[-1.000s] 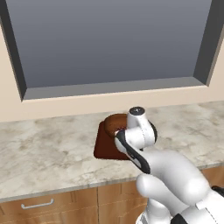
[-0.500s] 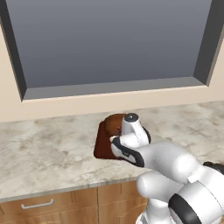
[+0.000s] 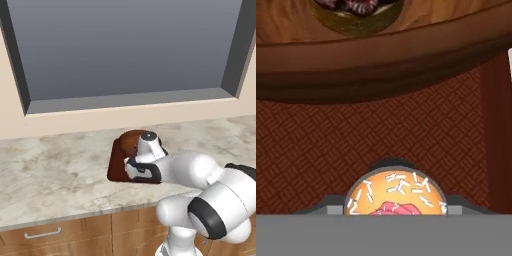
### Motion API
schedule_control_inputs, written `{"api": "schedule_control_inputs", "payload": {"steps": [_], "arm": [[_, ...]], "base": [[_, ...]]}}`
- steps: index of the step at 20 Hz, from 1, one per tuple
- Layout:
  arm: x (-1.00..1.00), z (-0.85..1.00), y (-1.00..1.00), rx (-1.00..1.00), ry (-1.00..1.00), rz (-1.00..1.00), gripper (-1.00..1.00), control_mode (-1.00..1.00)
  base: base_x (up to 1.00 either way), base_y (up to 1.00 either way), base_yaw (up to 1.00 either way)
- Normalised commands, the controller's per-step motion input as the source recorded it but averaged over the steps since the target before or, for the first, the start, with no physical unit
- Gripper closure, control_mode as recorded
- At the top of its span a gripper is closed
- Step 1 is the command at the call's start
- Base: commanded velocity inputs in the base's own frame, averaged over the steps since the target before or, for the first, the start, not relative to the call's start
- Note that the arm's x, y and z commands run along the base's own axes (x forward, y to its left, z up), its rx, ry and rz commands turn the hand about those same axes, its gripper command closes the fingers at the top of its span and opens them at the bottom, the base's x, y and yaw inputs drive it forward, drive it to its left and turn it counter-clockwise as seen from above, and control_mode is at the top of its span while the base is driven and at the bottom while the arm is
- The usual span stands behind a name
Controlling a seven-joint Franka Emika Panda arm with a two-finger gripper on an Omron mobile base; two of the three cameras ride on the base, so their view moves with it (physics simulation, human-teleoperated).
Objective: Place the bowl with cake and the cupcake onto the tray.
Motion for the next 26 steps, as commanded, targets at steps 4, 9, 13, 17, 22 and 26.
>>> {"api": "schedule_control_inputs", "payload": {"steps": [4, 9, 13, 17, 22, 26], "arm": [[-0.08, 0.0, -0.01, -0.01, 0.0, 0.0, -1.0, -1.0], [-0.02, 0.47, -0.01, -0.04, 0.0, -0.04, -1.0, -1.0], [-0.1, 0.53, -0.07, 0.0, -0.01, -0.03, -1.0, -1.0], [-0.61, 0.49, -0.19, 0.02, -0.03, -0.04, -1.0, -1.0], [-0.61, 0.72, -0.27, 0.04, -0.13, -0.01, -1.0, -1.0], [-0.51, 0.31, -0.62, 0.07, -0.2, 0.01, -1.0, -1.0]], "base": [[0.0, 0.0, 0.0], [0.0, 0.0, 0.0], [0.0, 0.0, 0.0], [0.0, 0.0, 0.0], [0.0, 0.0, 0.0], [0.0, 0.0, 0.0]]}}
